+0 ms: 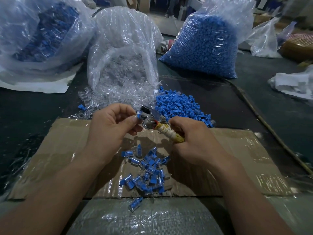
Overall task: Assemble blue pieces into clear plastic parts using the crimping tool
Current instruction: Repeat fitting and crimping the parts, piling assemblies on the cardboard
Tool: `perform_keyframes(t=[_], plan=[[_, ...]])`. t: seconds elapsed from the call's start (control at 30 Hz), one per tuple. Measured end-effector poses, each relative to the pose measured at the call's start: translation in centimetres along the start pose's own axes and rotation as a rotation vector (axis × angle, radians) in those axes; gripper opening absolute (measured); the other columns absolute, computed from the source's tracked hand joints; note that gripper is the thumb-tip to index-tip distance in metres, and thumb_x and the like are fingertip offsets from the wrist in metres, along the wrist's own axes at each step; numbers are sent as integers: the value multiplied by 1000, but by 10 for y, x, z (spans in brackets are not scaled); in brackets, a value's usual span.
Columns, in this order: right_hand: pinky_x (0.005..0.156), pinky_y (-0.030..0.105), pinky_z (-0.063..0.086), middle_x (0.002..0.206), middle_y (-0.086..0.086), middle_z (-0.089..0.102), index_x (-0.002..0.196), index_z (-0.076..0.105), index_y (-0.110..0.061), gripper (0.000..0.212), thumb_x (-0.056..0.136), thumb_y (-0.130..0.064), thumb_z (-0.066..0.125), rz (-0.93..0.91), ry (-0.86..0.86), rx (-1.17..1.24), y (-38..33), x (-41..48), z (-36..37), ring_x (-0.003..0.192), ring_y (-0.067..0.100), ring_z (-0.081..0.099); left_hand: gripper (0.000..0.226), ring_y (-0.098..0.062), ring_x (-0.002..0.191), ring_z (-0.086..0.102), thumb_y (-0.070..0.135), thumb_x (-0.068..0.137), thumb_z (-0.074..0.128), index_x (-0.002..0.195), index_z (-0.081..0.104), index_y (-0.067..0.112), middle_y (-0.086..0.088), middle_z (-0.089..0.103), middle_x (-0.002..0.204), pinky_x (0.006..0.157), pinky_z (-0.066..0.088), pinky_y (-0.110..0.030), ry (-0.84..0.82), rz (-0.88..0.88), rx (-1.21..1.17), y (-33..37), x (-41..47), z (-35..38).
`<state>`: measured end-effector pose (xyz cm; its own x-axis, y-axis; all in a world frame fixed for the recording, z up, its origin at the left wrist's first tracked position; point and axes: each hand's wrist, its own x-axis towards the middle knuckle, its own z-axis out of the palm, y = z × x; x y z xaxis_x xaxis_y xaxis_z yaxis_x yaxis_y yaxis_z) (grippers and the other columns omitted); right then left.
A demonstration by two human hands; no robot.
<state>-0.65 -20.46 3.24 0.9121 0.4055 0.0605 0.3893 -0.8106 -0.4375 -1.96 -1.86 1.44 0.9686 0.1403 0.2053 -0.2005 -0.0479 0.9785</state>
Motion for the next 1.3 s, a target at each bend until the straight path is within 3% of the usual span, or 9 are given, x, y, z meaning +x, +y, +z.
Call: perform_keyframes(t=[0.2, 0.4, 0.5, 0.6, 0.73, 0.9, 1.07, 1.2, 1.3], plan=[[67, 29, 44, 82, -9, 55, 93, 55, -24, 19, 78, -21, 65, 25, -7, 21, -3, 0, 1, 76, 9, 50, 21, -6, 49, 61, -10, 81, 57, 75, 59, 10, -6, 63, 64, 50, 50, -13, 21, 24, 52, 1, -1, 1], [63, 21, 38, 80, -12, 53, 89, 52, -29, 18, 80, -25, 67, 7, 18, -7, -3, 2, 5, 73, 2, 46, 20, -6, 50, 62, -9, 81, 57, 76, 60, 10, -6, 63, 64, 51, 50, -14, 38, 19, 62, 1, 0, -3], [70, 20, 39, 89, -11, 54, 104, 56, -27, 26, 81, -26, 67, 14, 4, -10, -1, 4, 7, 80, 3, 45, 20, -6, 51, 62, -9, 81, 58, 76, 60, 11, -6, 63, 64, 52, 50, -14, 40, 7, 69, 1, 1, -2], [84, 28, 43, 101, -8, 58, 117, 56, -22, 39, 80, -21, 67, 15, -2, 20, 1, 4, 5, 92, 8, 49, 20, -6, 53, 63, -6, 81, 58, 76, 60, 13, -2, 65, 62, 52, 50, -14, 64, 1, 54, 1, 1, -2], [81, 36, 47, 96, -6, 58, 118, 59, -24, 41, 78, -19, 65, 21, -13, -8, 5, 1, -2, 89, 12, 52, 15, -8, 55, 65, -1, 78, 61, 75, 62, 14, 3, 68, 63, 52, 51, -15, 91, -18, -38, 5, 2, -8], [79, 39, 49, 94, -7, 62, 110, 63, -29, 39, 72, -26, 72, 52, -49, -4, 6, -1, -5, 85, 12, 55, 8, -11, 50, 59, 10, 62, 66, 65, 72, 16, -3, 65, 58, 47, 50, -23, -185, -217, -96, 12, 0, -16], [81, 37, 48, 99, -10, 63, 111, 62, -32, 48, 65, -39, 76, 61, -82, -34, 5, -1, -5, 89, 9, 54, 14, -7, 43, 58, 10, 57, 67, 70, 73, 11, -9, 69, 62, 39, 44, -15, -541, -322, -33, 20, -2, -13], [78, 30, 43, 104, -13, 61, 113, 59, -34, 54, 63, -39, 80, 70, -122, -50, 6, -1, -3, 89, 5, 50, 19, -8, 48, 59, 20, 52, 73, 71, 73, 20, -7, 70, 64, 42, 44, -14, -620, -311, 109, 19, -1, -11], [81, 32, 44, 108, -11, 61, 113, 58, -33, 55, 63, -41, 80, 74, -141, -72, 8, -1, -2, 92, 7, 50, 19, -10, 57, 65, 19, 51, 74, 71, 72, 18, -6, 70, 66, 52, 49, -12, -633, -274, 128, 16, -1, -10]])
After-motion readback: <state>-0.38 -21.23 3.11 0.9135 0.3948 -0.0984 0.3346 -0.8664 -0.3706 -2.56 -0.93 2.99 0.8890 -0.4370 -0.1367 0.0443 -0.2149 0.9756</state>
